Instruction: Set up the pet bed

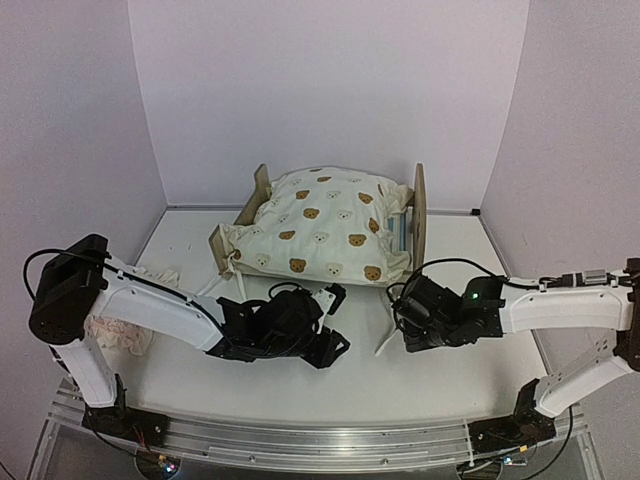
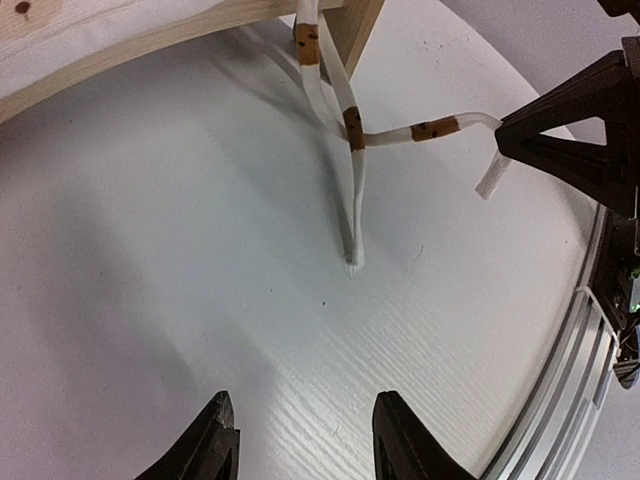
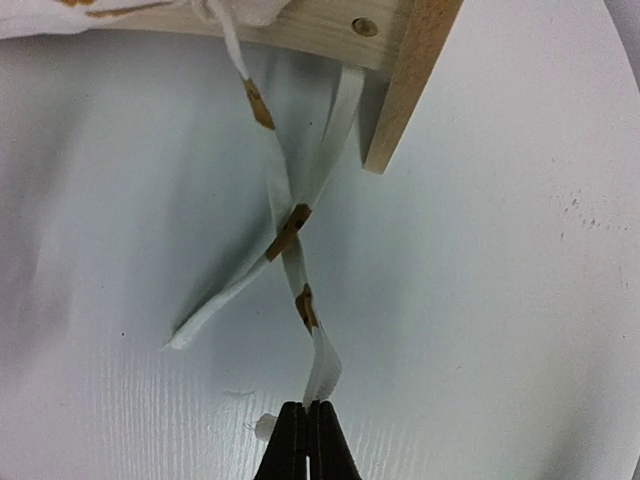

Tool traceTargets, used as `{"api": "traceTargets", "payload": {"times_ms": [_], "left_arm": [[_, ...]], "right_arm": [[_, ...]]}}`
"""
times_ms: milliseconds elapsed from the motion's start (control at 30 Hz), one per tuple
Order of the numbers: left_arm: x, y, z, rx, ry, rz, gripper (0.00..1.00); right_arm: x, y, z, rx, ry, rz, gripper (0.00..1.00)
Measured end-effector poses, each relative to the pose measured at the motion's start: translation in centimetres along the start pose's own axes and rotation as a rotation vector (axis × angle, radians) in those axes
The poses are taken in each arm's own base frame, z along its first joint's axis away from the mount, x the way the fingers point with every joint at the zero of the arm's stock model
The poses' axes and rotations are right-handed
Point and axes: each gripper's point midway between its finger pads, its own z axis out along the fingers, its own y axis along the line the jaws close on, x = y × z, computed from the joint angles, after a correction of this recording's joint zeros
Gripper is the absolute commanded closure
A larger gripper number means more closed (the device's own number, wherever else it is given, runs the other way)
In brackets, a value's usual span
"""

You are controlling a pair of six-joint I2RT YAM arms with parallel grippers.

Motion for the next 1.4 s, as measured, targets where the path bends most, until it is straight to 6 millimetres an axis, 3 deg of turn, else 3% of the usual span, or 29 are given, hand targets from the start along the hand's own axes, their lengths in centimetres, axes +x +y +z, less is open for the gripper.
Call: {"api": "traceTargets", "payload": {"times_ms": [467,867,1167,1400], "left_arm": [[-5.7,-0.8,4.5,0.167,-0.122,-0.042,0.56],[-8.7,-1.2,5.1,0.299,-0.218,-0.035,0.55],[-8.9,0.6,6.9,0.316,-0.223,-0.041,0.56],[-9.1,1.9,6.9,0.332,-0.230,-0.048,0.57]], "right_arm": [[-2.8,-2.3,0.5,0.082,-0.093,0.081,1.00],[-6.1,-2.6,2.5,0.140,-0.140,0.199,1.00],[-8.0,-2.5,2.9,0.183,-0.204,0.281,1.00],[-8.8,-2.1,4.2,0.225,-0.236,0.320,1.00]]}}
